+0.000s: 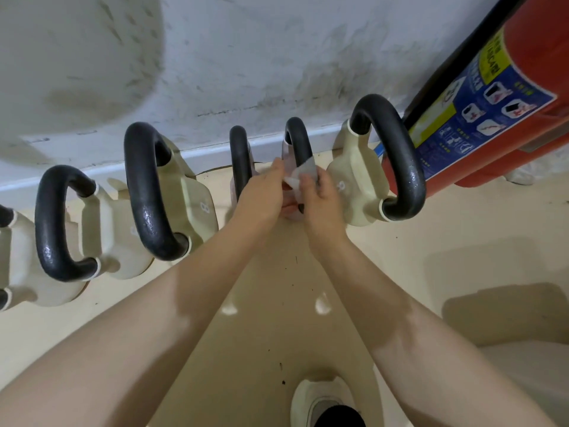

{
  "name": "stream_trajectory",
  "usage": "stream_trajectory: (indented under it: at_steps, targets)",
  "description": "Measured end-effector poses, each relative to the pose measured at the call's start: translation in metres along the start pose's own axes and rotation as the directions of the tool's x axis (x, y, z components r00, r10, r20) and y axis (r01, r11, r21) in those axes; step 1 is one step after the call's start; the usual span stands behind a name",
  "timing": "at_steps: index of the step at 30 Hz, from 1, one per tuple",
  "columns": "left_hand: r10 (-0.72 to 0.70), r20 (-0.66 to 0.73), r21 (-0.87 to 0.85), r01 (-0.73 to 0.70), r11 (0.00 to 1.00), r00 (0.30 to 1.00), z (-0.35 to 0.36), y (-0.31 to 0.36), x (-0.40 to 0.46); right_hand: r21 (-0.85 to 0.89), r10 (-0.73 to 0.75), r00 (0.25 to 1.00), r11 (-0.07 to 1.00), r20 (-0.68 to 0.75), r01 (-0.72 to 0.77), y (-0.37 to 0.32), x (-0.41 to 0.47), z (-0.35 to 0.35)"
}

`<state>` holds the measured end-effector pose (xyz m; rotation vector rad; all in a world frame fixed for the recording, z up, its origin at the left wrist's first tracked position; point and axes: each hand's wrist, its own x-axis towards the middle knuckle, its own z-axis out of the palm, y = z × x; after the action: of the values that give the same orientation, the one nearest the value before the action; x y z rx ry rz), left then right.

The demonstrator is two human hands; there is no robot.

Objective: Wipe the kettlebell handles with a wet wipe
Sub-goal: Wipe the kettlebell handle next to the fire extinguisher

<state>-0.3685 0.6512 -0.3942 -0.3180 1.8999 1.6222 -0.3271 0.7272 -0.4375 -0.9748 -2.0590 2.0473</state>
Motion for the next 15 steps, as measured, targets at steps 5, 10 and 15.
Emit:
stream_trajectory:
  at_steps: [5,10,15]
  targets:
    - [0.039,-0.013,0.044,-0.038,0.998,0.999,-0.003,0.013,-0.006,-0.517,-0.148,0.987,0.851,-0.057,0.097,0.037,-0.011,-0.003]
    - [0.183,-0.046,0.043,-0.181,0.983,0.982,-0.012,0.008,-0.009,-0.428,-0.171,0.972,0.900,-0.163,0.086,0.014,0.008,0.012]
    - [0.178,-0.054,-0.010,-0.179,0.984,0.983,-0.012,-0.002,-0.010,-0.507,-0.263,0.942,0.852,-0.208,0.126,0.045,-0.009,0.012]
